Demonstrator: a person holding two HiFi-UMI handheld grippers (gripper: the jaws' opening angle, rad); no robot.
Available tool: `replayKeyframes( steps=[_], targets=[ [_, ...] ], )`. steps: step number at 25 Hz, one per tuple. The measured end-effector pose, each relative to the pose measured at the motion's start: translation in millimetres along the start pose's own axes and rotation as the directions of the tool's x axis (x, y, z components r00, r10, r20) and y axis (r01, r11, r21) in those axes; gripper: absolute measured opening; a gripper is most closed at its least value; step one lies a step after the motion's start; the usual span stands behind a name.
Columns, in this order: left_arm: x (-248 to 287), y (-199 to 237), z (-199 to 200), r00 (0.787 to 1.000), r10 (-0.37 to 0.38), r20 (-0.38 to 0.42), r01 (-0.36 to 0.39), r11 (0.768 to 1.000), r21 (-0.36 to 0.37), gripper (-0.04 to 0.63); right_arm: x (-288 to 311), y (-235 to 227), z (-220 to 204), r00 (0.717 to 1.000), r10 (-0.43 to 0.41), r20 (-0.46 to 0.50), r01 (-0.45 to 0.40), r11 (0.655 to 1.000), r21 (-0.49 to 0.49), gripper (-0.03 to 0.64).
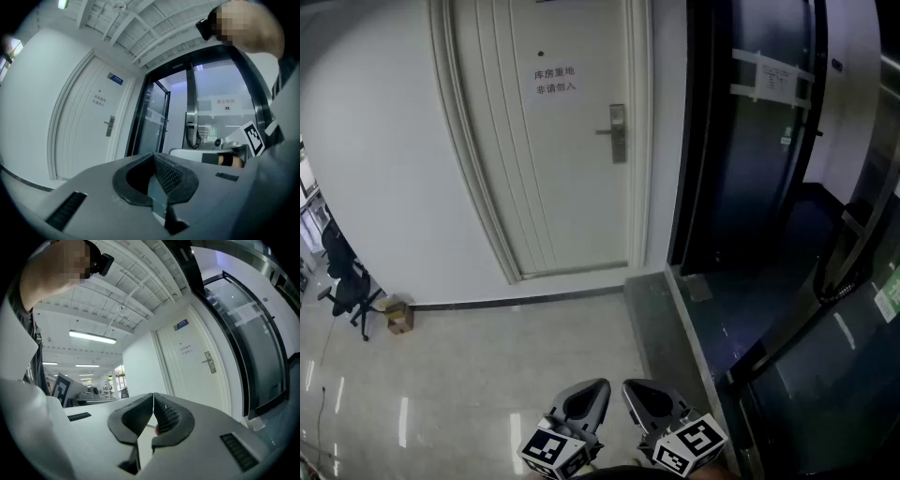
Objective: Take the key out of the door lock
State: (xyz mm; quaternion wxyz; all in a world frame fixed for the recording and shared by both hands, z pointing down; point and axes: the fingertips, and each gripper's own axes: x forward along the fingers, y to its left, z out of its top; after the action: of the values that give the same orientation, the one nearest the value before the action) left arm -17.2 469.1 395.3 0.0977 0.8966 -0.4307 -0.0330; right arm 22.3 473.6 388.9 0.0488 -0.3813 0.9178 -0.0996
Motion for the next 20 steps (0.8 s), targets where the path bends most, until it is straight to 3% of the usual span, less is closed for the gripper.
replayKeyframes(
  steps=[9,20],
  targets=[
    [31,3,4,1.000,0.025,0.010,-0.025,1.000,0.004,0.006,-3,-40,7,1.000,-0.011,0.014,0.010,1.000,0.020,0.014],
    [80,58,8,1.000,0.022,0.007,-0.022,1.000,0.002,0.006,53,-84,5,0.999,-0.037,-0.003,0.037,0.999,0.021,0.014]
  ],
)
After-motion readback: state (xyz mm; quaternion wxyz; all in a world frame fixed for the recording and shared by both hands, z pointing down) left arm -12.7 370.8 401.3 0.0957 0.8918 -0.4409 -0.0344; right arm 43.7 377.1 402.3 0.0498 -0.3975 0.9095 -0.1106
